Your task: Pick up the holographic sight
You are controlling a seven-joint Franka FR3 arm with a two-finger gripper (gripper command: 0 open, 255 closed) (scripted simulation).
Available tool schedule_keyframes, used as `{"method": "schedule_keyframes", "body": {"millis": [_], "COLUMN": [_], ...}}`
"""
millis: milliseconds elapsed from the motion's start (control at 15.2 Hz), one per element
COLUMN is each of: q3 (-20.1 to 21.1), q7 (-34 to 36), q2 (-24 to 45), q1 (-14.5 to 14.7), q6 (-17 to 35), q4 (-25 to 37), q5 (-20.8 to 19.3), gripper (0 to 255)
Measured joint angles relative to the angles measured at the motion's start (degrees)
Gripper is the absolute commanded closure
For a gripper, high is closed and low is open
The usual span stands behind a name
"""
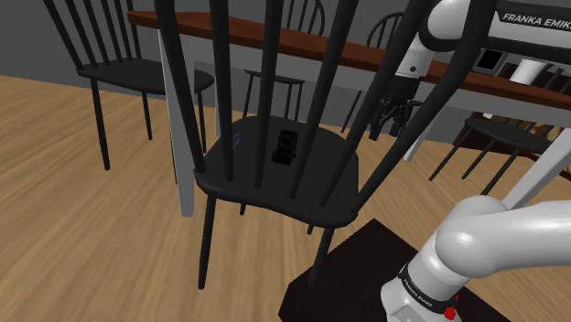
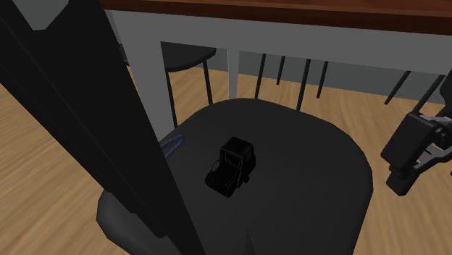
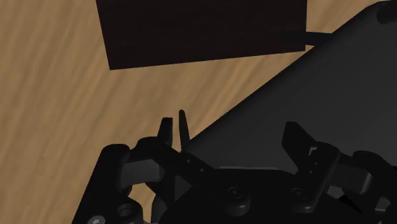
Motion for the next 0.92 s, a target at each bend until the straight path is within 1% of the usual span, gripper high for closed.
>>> {"method": "schedule_keyframes", "body": {"millis": [132, 594, 726, 924], "q3": [0.46, 7.04, 8.92, 11.73], "q7": [0.45, 7.13, 9.09, 12.23], "q2": [0.75, 9.95, 13.89, 18.66], "q1": [0.19, 2.41, 2.83, 3.48], "q6": [0.38, 5.34, 6.95, 7.71], "q4": [0.48, 6.17, 8.94, 13.51], "q5": [0.27, 3.15, 3.45, 3.56], "gripper": [0, 0, 0, 0]}}
